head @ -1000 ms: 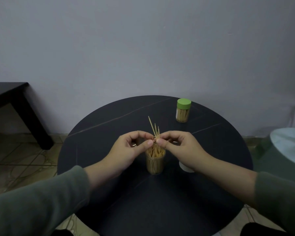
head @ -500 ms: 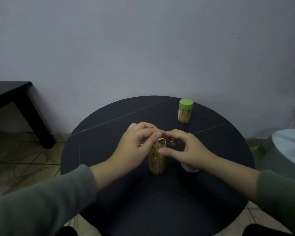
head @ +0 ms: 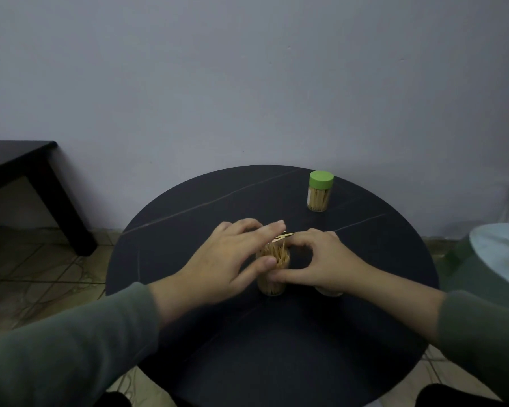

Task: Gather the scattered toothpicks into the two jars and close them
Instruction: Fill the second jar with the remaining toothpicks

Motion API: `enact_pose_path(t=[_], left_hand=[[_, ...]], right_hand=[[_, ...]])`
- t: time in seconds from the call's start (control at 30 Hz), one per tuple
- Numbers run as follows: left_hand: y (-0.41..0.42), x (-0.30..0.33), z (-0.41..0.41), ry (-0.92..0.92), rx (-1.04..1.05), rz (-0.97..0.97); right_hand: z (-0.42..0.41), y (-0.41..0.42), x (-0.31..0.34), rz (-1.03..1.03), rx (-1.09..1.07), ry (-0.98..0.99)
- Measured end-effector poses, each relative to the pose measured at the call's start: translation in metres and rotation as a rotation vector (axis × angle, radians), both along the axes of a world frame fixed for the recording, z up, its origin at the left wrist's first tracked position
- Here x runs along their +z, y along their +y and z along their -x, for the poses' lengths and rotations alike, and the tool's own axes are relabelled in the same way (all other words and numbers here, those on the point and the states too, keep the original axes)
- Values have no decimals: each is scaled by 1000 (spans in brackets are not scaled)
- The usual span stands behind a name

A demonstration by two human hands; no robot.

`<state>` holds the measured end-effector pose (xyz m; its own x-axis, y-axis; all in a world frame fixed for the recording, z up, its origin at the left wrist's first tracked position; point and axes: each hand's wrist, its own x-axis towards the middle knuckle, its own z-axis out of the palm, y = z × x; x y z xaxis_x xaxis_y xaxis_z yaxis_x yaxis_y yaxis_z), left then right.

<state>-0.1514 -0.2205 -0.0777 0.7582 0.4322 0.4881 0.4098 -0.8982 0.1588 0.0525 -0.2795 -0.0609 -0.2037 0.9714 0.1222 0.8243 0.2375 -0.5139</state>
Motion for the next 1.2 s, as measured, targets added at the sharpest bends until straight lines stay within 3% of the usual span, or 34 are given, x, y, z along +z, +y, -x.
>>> enact_pose_path(t=[0.23,0.5,0.63,0.8,0.93,1.2], left_hand=[[-6,0,-4,130,-54,-57],[2,0,5,-3,36,68],[0,-1,6,29,-63,-43],[-1,0,2,-20,-24,-99],[3,2,2,60,-48,-191],[6,3,3,118,-4,-150]], right_hand=[[1,-1,5,0,-24,25],[2,-3,7,-4,-16,-1],[2,-1,7,0,-15,-1],[2,-1,7,-7,-23,-7],[1,-2,9,10,-7,1],[0,-2,12,25,-2,-31]])
